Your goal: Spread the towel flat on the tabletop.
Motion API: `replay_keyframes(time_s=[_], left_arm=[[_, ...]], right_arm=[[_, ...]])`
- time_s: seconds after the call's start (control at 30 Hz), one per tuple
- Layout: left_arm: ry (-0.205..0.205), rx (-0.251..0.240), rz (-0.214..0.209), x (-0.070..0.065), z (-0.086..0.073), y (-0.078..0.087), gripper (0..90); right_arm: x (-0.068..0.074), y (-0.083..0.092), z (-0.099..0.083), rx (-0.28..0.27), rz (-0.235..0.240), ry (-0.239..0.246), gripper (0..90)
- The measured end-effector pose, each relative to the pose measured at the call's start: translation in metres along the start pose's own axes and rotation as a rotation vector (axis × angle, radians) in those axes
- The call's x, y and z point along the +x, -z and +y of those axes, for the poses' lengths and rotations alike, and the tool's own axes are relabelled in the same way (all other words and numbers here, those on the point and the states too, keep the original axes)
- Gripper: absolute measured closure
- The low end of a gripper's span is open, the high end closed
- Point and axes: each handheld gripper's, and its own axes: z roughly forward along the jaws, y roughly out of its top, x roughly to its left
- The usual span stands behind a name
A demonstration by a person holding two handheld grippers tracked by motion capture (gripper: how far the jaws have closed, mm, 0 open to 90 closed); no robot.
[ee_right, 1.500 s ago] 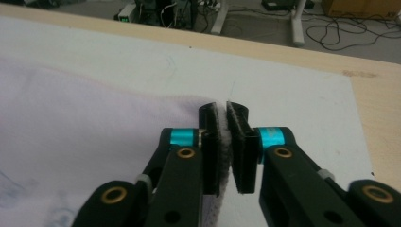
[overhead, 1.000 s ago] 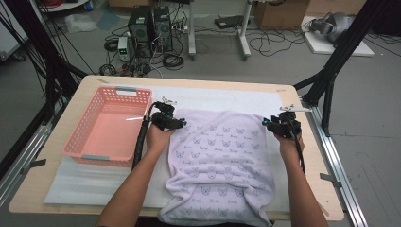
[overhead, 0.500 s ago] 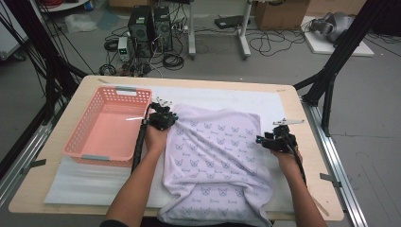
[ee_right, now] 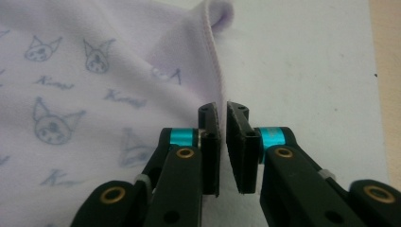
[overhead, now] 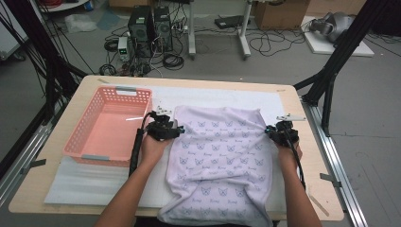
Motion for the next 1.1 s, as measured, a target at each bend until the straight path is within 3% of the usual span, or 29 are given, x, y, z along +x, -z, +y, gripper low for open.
replay_keyframes(time_s=[0.03,0.1,0.17,0.2,0.23,0.27,0.3,0.33,0.4,0.53,0.6,0.67,0.73,0.77,0.8,0.83,0.87,0.93,1.03,1.07,1.1], left_arm=[[0.008,0.028,-0.035,-0.001,-0.001,-0.001,47.8],[0.009,0.026,-0.102,-0.007,-0.003,-0.001,46.7],[-0.033,0.006,-0.124,-0.017,-0.005,-0.002,50.3],[-0.071,0.039,-0.124,-0.021,-0.006,-0.004,53.4],[-0.114,0.061,-0.110,-0.024,-0.009,-0.007,60.7],[-0.150,0.046,-0.064,-0.025,-0.010,-0.006,71.5],[-0.125,0.041,-0.055,-0.023,-0.009,-0.006,83.7],[-0.106,0.029,-0.037,-0.021,-0.008,-0.007,84.6],[-0.135,-0.006,0.066,-0.017,-0.005,-0.007,85.5],[-0.063,-0.094,0.194,0.000,0.002,-0.010,85.7],[-0.014,-0.121,0.197,0.008,0.001,-0.011,85.4],[-0.014,-0.110,0.183,0.011,-0.001,-0.013,82.9],[-0.011,-0.102,0.156,0.011,-0.001,-0.011,73.6],[0.001,-0.111,0.143,0.010,0.000,-0.009,66.8],[0.011,-0.119,0.132,0.008,0.000,-0.008,60.5],[0.012,-0.123,0.118,0.007,0.001,-0.006,56.1],[0.004,-0.123,0.105,0.005,0.002,-0.003,54.6],[-0.007,-0.114,0.086,0.002,0.002,0.002,52.5],[-0.021,-0.119,0.061,-0.003,-0.001,0.012,51.7],[-0.028,-0.116,0.053,-0.005,-0.003,0.016,51.7],[-0.036,-0.113,0.045,-0.008,-0.005,0.021,51.6]], right_arm=[[0.001,0.003,0.000,-0.002,0.002,0.010,73.0],[0.002,0.012,0.000,-0.012,0.014,0.015,66.1],[0.001,0.022,-0.001,-0.019,0.044,0.009,62.2],[0.002,0.028,-0.002,-0.023,0.057,0.004,61.0],[0.002,0.033,-0.004,-0.031,0.070,0.005,59.6],[0.003,0.038,-0.006,-0.036,0.080,0.006,58.0],[0.004,0.043,-0.008,-0.044,0.099,-0.001,56.2],[0.005,0.047,-0.010,-0.050,0.135,-0.006,54.7],[0.008,0.055,-0.016,-0.041,0.159,0.010,52.3],[0.015,0.060,-0.030,-0.028,0.209,0.028,50.1],[0.022,0.058,-0.036,-0.001,0.238,0.014,46.9],[0.031,0.051,-0.040,0.040,0.255,0.014,46.1],[0.040,0.045,-0.042,0.066,0.272,0.033,49.3],[0.045,0.044,-0.041,0.061,0.239,0.065,60.1],[0.046,0.044,-0.039,0.064,0.243,0.108,76.6],[0.047,0.043,-0.037,0.068,0.271,0.130,85.4],[0.048,0.042,-0.036,0.073,0.256,0.154,86.9],[0.045,0.040,-0.032,0.055,0.166,0.182,87.7],[0.024,0.034,-0.031,0.010,0.011,0.109,87.6],[0.016,0.033,-0.032,0.004,-0.010,0.061,87.4],[0.009,0.032,-0.034,0.006,0.026,-0.013,86.3]])
